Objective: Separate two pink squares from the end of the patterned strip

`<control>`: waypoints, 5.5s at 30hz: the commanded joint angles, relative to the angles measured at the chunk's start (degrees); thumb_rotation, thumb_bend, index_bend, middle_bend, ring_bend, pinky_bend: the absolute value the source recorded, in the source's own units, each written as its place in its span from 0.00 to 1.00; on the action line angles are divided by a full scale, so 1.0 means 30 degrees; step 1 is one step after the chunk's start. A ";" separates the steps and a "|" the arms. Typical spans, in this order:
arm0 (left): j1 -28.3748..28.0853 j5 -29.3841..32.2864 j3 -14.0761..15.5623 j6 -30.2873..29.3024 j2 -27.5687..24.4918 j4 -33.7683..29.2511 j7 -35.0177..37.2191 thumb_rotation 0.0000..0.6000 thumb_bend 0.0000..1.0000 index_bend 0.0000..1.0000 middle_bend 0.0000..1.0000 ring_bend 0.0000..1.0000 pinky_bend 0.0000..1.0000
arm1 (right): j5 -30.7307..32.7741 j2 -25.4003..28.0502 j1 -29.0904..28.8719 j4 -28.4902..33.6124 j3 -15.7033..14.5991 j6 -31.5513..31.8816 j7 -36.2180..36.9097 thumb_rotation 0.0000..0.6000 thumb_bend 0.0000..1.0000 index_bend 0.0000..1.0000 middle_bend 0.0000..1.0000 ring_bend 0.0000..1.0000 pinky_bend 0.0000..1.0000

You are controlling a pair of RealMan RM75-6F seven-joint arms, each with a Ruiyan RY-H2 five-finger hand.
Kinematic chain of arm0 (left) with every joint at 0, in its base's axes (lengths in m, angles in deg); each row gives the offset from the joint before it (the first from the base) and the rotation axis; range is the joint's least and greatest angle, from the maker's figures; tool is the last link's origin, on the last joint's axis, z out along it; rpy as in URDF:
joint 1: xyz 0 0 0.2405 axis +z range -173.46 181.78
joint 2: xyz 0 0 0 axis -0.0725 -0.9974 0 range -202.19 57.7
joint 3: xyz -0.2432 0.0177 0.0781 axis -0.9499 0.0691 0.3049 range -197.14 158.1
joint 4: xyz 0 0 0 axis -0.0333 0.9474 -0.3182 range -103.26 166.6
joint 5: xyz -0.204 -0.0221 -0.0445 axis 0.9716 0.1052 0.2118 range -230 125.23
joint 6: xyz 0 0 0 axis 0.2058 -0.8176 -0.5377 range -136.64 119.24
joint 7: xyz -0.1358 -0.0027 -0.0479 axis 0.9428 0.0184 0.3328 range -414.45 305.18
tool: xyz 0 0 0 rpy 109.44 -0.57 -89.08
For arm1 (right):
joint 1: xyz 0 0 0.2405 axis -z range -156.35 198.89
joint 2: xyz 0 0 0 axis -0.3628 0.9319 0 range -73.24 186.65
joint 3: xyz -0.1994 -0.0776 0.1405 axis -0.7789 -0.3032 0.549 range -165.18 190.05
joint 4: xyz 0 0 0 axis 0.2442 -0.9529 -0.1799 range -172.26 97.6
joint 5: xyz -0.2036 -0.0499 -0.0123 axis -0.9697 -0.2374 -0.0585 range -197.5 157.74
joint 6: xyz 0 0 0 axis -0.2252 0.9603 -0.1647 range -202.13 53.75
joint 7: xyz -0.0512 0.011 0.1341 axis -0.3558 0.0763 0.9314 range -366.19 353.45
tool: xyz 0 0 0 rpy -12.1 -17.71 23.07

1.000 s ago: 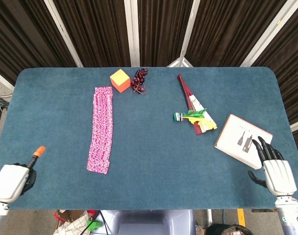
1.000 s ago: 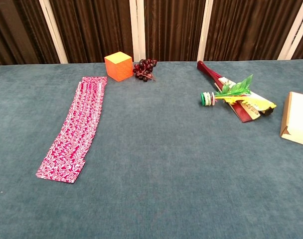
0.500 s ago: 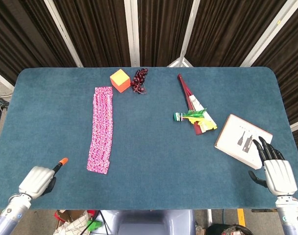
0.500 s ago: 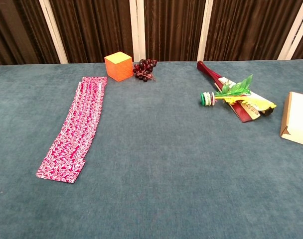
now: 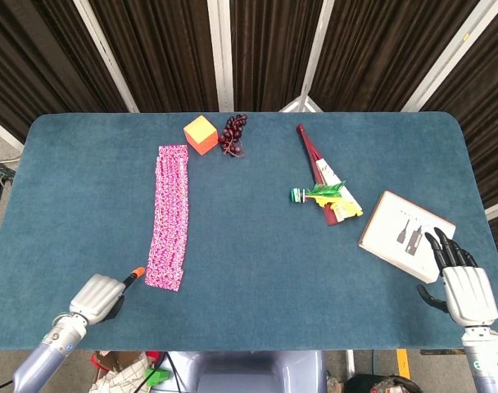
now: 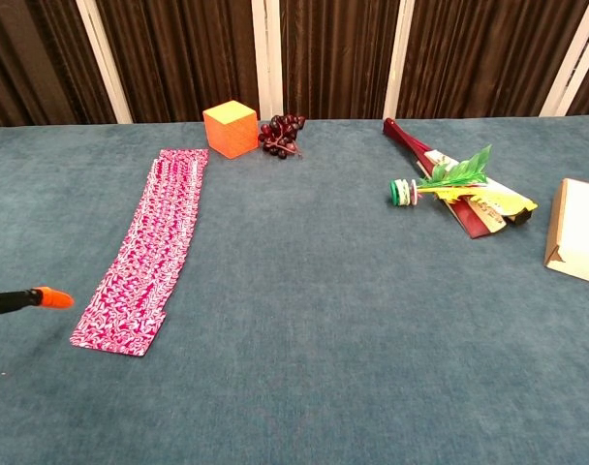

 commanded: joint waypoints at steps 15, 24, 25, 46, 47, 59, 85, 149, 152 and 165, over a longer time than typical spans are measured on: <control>-0.1156 0.1027 0.0608 0.0009 0.1070 -0.0277 -0.1387 1.00 0.93 0.08 0.87 0.76 0.73 | 0.0051 0.0105 0.0064 -0.0066 0.0061 0.0112 0.0318 1.00 0.27 0.00 0.00 0.14 0.25; -0.1491 0.1773 0.0901 -0.0023 0.1185 -0.0385 -0.1942 1.00 0.93 0.08 0.87 0.76 0.73 | 0.0051 0.0152 0.0059 -0.0053 0.0081 0.0113 0.0395 1.00 0.27 0.00 0.00 0.14 0.25; -0.1538 0.1880 0.0923 -0.0057 0.1199 -0.0410 -0.2022 1.00 0.93 0.08 0.87 0.76 0.73 | 0.0057 0.0139 0.0065 -0.0060 0.0065 0.0100 0.0395 1.00 0.27 0.00 0.00 0.14 0.25; -0.1638 0.3515 0.1778 -0.0789 0.0624 -0.0560 -0.2740 1.00 0.93 0.08 0.87 0.76 0.73 | -0.0037 0.0192 0.0104 -0.0032 0.0090 0.0242 0.0538 1.00 0.27 0.00 0.00 0.14 0.25; -0.1604 0.3479 0.1825 -0.0879 0.0546 -0.0579 -0.2701 1.00 0.93 0.08 0.87 0.76 0.73 | -0.0035 0.0191 0.0110 -0.0036 0.0082 0.0240 0.0536 1.00 0.27 0.00 0.00 0.14 0.25; -0.1202 0.3409 0.2641 -0.1369 -0.0660 -0.0313 -0.2200 1.00 0.93 0.08 0.87 0.76 0.73 | -0.0057 0.0188 0.0123 0.0007 0.0067 0.0252 0.0540 1.00 0.27 0.00 0.00 0.14 0.25; -0.0115 -0.0643 0.3011 -0.2970 -0.2468 0.1196 0.2546 1.00 0.93 0.06 0.87 0.76 0.73 | -0.0045 0.0013 -0.0020 0.0052 -0.0031 -0.0103 0.0221 1.00 0.27 0.00 0.00 0.14 0.25; -0.3859 0.5020 0.2933 -0.0553 0.0452 -0.2776 -0.5168 1.00 0.94 0.00 0.88 0.78 0.74 | 0.0070 0.0378 0.0135 -0.0082 0.0112 0.0155 0.1210 1.00 0.27 0.00 0.00 0.14 0.25; -0.3831 0.4923 0.3395 -0.0702 0.0179 -0.3383 -0.5494 1.00 0.94 0.00 0.88 0.78 0.74 | 0.0072 0.0374 0.0126 -0.0080 0.0126 0.0154 0.1228 1.00 0.27 0.00 0.00 0.14 0.25; -0.3676 0.4007 0.4899 -0.0919 -0.0873 -0.5132 -0.6026 1.00 0.94 0.01 0.88 0.78 0.74 | 0.0098 0.0429 0.0166 -0.0109 0.0139 0.0194 0.1420 1.00 0.27 0.00 0.00 0.14 0.25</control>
